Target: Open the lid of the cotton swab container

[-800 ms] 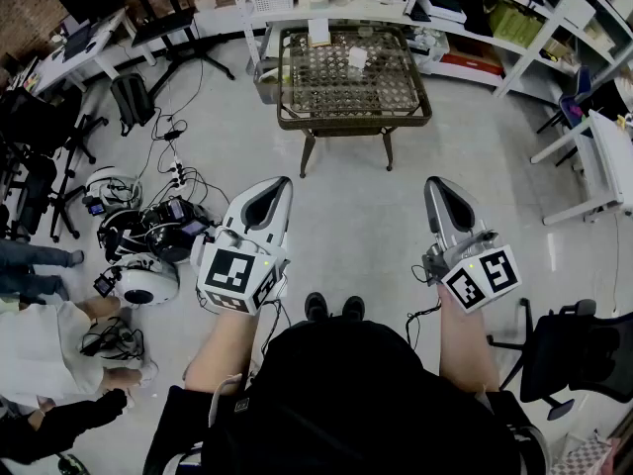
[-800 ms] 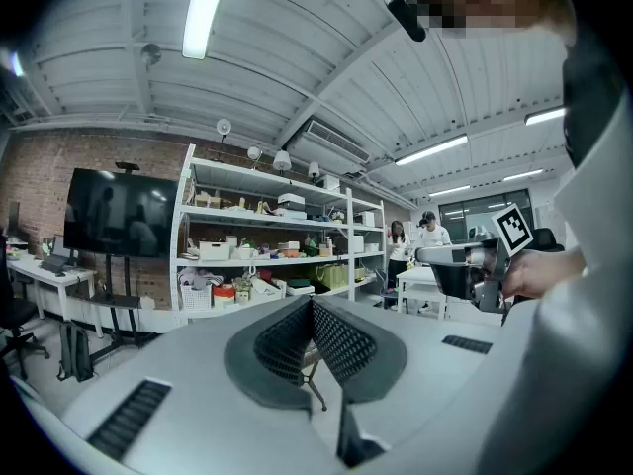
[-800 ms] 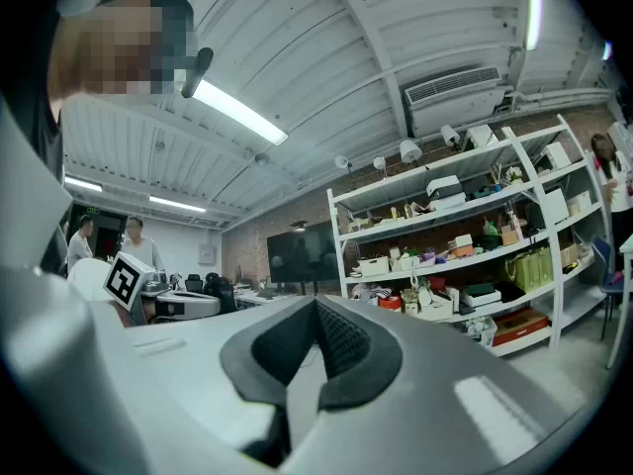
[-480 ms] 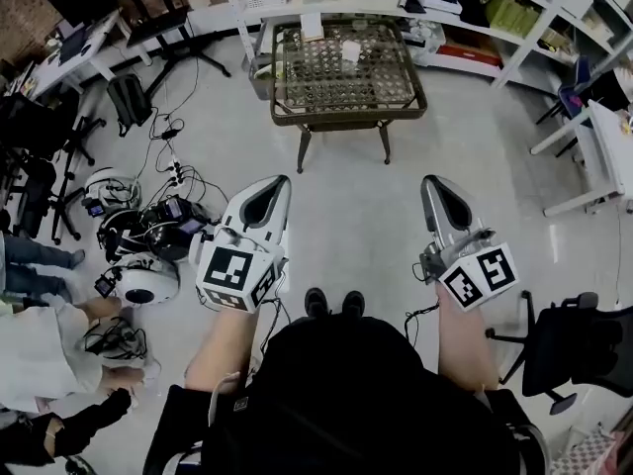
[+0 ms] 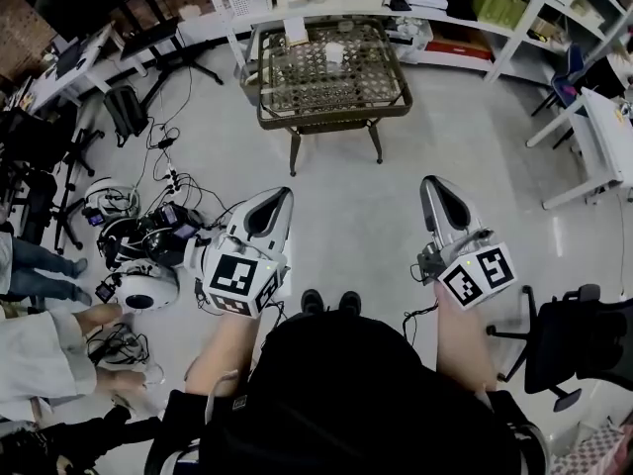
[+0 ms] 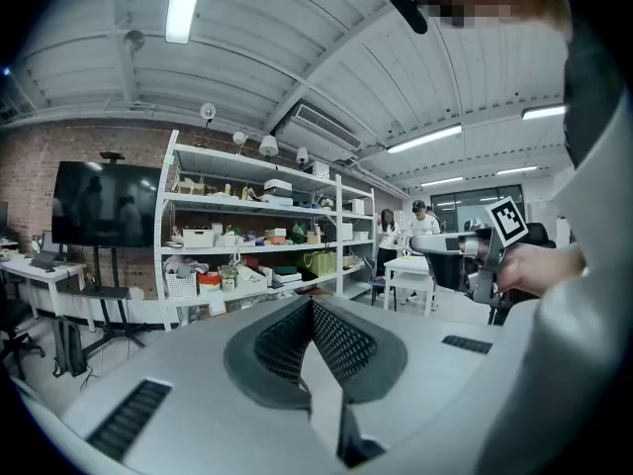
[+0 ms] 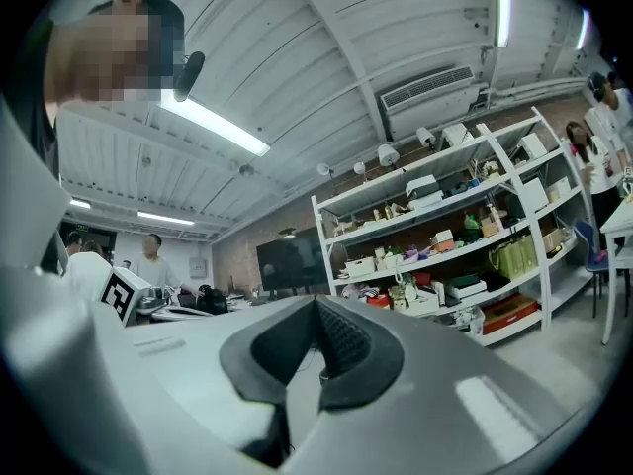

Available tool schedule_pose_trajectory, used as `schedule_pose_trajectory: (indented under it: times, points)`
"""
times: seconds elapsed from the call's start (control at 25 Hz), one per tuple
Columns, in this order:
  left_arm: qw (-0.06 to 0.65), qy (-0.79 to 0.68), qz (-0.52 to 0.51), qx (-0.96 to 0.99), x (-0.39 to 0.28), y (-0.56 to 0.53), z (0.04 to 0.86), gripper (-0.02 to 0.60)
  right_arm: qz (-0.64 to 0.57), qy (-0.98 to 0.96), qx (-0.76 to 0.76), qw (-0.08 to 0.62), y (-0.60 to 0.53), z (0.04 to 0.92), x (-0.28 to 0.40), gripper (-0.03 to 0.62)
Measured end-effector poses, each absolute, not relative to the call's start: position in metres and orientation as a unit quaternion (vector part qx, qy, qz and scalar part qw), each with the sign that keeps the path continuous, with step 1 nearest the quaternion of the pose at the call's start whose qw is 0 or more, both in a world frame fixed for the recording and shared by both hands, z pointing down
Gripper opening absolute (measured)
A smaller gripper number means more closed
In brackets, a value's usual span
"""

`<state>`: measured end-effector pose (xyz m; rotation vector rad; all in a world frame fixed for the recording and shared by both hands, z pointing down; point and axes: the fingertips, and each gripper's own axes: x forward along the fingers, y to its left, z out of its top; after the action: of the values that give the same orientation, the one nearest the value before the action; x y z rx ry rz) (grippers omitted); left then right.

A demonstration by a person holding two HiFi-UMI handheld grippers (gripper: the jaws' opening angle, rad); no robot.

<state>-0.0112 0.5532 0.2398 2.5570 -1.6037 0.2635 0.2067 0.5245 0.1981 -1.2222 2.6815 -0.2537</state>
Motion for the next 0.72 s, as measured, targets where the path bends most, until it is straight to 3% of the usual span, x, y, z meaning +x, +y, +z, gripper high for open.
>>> schedule_pose_trajectory:
  times: [0.72]
  points:
    - [0.056,-0.542,0.079,0.834,0.012,0.528,0.233,0.003,-0.101,0.912,-0.386,0.097,0.508,0.205,0.231,0.032]
